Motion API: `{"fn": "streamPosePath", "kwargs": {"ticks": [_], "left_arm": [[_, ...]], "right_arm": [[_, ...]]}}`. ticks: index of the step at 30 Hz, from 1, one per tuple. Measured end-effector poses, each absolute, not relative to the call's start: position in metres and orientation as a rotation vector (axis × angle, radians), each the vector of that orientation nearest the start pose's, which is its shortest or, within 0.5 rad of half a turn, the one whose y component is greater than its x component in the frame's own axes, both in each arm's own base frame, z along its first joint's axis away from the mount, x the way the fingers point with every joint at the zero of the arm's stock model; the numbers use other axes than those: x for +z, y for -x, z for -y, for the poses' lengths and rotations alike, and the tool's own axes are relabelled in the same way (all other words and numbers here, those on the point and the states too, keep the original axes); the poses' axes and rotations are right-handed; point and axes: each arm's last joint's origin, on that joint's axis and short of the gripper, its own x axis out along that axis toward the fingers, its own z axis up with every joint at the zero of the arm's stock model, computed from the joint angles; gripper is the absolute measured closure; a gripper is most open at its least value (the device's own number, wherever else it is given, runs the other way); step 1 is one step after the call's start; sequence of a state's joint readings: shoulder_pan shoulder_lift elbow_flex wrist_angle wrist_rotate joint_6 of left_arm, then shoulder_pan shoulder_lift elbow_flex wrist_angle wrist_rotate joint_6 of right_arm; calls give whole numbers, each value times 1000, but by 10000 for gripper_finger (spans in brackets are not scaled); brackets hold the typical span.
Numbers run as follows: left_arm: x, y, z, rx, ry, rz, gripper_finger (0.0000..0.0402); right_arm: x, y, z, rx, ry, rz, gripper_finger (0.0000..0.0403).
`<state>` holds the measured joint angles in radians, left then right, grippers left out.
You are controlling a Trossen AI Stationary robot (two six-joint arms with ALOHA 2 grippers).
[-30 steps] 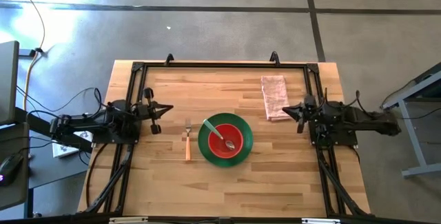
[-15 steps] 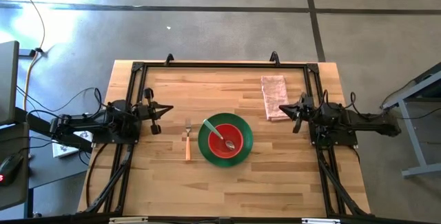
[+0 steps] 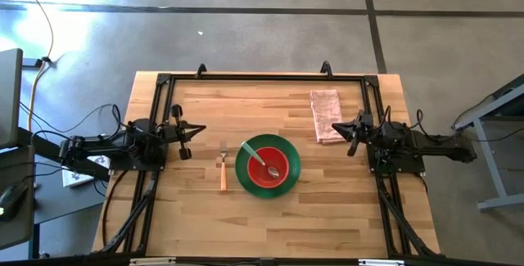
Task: Set table place
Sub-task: Return to Home Position
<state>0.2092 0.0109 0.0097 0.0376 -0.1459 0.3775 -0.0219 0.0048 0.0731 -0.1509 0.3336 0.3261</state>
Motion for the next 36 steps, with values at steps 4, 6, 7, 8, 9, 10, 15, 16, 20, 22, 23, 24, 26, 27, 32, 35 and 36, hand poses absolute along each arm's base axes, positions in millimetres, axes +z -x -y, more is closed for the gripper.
{"fn": "streamPosePath", "kwargs": {"ticks": [4,6,7,8,9,10,15,16,20,22,23,24,26,27,32,35,36], "left_arm": [[170,-94,-24,358,-375,-31,401],[170,-94,-24,358,-375,-31,401],[170,-94,-24,358,-375,-31,401],[170,-94,-24,358,-375,-31,401],[170,-94,-24,358,-375,-31,401],[170,-94,-24,358,-375,-31,401],[170,-94,-24,358,-375,-31,401],[170,-94,-24,358,-375,-31,401],[170,-94,-24,358,-375,-30,401],[170,-94,-24,358,-375,-30,401],[170,-94,-24,358,-375,-30,401],[170,-94,-24,358,-375,-30,401],[170,-94,-24,358,-375,-30,401],[170,-94,-24,358,-375,-30,401],[170,-94,-24,358,-375,-30,401],[170,-94,-24,358,-375,-30,401],[170,-94,-24,358,-375,-30,401]], "right_arm": [[173,-91,11,-365,-318,-22,403],[173,-91,11,-366,-320,-21,403],[173,-91,11,-365,-323,-21,403],[173,-91,11,-366,-323,-21,403],[173,-91,11,-365,-320,-22,403],[173,-91,11,-365,-318,-22,403],[173,-91,11,-366,-319,-22,403],[173,-91,11,-366,-318,-22,403],[173,-91,11,-365,-322,-21,403],[173,-91,11,-366,-319,-22,403],[173,-91,11,-366,-320,-22,403],[173,-91,11,-366,-323,-22,403],[173,-91,11,-365,-323,-22,403],[173,-91,11,-366,-323,-22,403],[173,-91,11,-366,-323,-22,403],[173,-91,11,-365,-322,-22,403],[173,-91,11,-365,-322,-22,403]]}}
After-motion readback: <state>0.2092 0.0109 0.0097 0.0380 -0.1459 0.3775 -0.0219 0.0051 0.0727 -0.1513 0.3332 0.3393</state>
